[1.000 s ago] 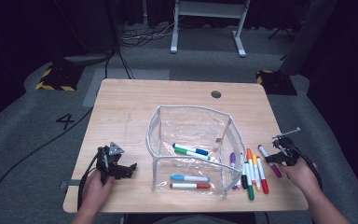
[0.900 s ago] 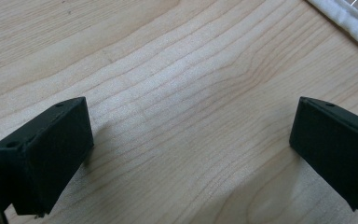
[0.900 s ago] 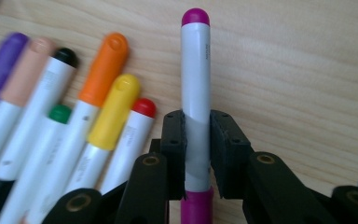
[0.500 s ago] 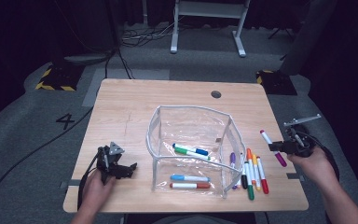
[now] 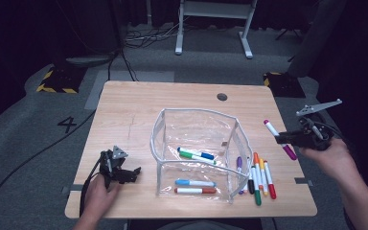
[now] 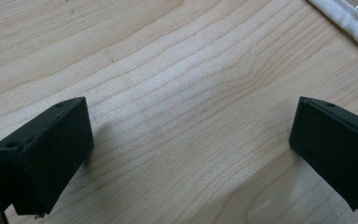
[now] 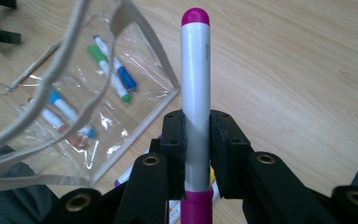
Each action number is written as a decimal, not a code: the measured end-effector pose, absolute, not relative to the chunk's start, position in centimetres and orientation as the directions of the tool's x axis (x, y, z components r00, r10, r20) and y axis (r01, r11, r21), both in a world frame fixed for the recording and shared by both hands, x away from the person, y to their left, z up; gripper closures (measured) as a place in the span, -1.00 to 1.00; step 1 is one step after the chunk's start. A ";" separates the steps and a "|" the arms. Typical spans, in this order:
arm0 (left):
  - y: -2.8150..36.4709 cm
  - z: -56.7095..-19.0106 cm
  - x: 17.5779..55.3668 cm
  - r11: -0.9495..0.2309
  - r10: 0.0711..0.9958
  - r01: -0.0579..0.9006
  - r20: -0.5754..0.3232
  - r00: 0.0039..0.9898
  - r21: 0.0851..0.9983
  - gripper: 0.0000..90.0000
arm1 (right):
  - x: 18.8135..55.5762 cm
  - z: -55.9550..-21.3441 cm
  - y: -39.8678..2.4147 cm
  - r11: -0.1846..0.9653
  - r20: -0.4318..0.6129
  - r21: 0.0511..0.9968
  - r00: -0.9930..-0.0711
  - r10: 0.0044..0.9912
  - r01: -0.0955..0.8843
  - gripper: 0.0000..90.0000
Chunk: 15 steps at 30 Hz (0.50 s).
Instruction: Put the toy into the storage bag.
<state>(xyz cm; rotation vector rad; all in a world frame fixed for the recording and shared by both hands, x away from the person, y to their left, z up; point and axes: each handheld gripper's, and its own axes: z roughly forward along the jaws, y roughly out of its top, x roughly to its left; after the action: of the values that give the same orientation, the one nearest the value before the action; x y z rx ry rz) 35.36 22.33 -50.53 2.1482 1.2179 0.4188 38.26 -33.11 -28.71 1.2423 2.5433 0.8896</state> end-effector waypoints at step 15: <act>22.3 -50.5 35.4 -0.377 0.852 0.653 -0.031 0.523 0.657 -1.00 | 37.9 -24.6 -25.7 0.628 0.036 0.583 -0.788 0.614 0.515 0.69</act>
<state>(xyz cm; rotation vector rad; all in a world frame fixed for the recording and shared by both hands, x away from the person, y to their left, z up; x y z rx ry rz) 35.36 22.33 -50.53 2.1482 1.2183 0.4185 37.92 -25.74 -24.55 0.9380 2.6812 0.8818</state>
